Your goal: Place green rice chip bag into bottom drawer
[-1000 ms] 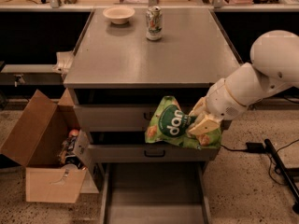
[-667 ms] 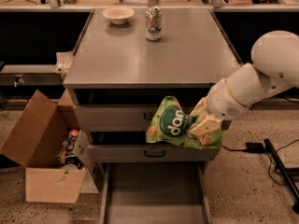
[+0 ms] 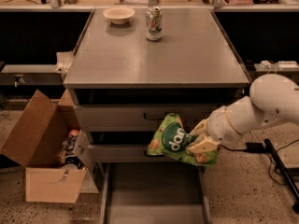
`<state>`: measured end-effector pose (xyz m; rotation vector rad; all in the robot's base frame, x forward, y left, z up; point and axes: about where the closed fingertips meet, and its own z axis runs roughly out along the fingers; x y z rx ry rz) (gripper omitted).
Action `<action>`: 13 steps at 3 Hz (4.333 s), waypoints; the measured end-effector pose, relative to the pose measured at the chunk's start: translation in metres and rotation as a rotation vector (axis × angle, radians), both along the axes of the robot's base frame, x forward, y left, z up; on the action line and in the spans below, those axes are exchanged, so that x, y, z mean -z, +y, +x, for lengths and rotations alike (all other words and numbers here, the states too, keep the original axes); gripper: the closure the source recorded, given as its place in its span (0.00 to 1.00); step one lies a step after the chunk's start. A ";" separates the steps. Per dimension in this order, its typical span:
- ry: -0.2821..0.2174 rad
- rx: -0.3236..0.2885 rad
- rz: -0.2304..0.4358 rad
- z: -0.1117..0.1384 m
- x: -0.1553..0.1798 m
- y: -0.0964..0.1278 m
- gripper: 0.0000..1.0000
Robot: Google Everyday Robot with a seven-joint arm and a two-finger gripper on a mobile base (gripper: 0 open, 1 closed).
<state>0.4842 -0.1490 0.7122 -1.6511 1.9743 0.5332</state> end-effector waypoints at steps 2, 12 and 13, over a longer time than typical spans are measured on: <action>0.141 0.043 0.117 -0.014 0.156 0.005 1.00; 0.321 0.193 0.225 0.025 0.478 -0.026 1.00; 0.353 0.176 0.210 0.024 0.492 -0.017 1.00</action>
Offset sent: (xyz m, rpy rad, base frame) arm -0.0159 0.0037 -0.2110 0.1589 0.1948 -0.0573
